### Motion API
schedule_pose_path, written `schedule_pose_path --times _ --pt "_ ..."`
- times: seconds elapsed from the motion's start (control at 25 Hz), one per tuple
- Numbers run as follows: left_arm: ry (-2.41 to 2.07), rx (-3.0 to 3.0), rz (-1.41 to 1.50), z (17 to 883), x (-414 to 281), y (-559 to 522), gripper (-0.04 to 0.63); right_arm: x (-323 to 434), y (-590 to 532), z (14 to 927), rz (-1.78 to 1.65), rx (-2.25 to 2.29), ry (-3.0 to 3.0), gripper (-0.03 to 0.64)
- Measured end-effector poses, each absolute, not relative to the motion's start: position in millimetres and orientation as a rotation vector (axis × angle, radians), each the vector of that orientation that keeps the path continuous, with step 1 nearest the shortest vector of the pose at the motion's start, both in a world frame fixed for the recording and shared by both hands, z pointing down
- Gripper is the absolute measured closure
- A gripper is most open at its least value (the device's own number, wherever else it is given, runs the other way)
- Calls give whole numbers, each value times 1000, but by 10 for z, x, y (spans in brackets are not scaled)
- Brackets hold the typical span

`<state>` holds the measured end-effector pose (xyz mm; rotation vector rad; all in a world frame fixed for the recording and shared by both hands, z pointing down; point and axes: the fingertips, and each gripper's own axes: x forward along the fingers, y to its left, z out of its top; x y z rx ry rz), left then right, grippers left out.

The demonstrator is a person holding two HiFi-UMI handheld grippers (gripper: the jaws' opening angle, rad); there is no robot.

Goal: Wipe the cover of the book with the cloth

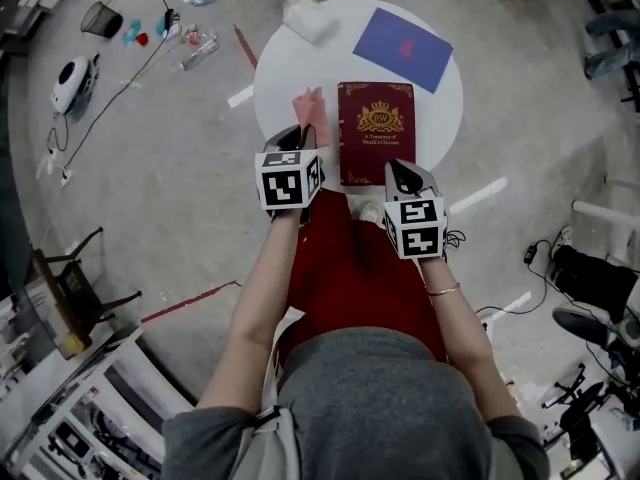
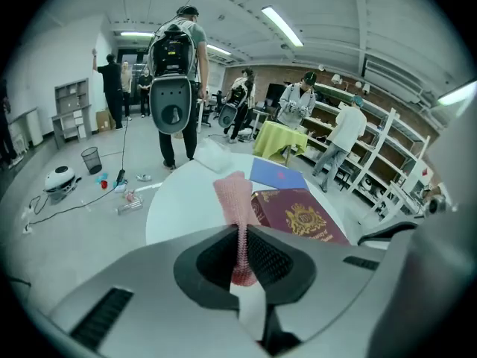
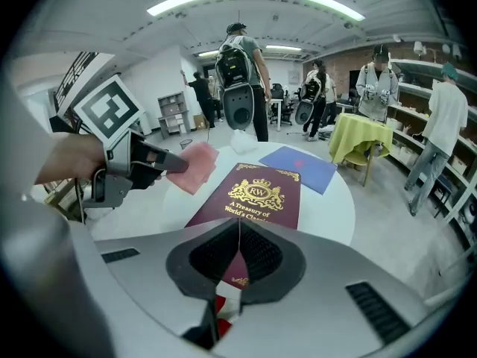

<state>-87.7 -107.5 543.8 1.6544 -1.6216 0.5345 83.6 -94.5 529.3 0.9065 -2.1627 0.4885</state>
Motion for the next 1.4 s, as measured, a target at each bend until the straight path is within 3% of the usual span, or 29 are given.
schedule_pose_path --times 0.64,1.4 --pt "-1510 1757 673 5736 -781 -2001 563 790 -1428 5525 568 953 -2088 588" --pt "-1421 1768 720 5815 -253 -1070 563 896 -993 5539 522 877 -2112 588"
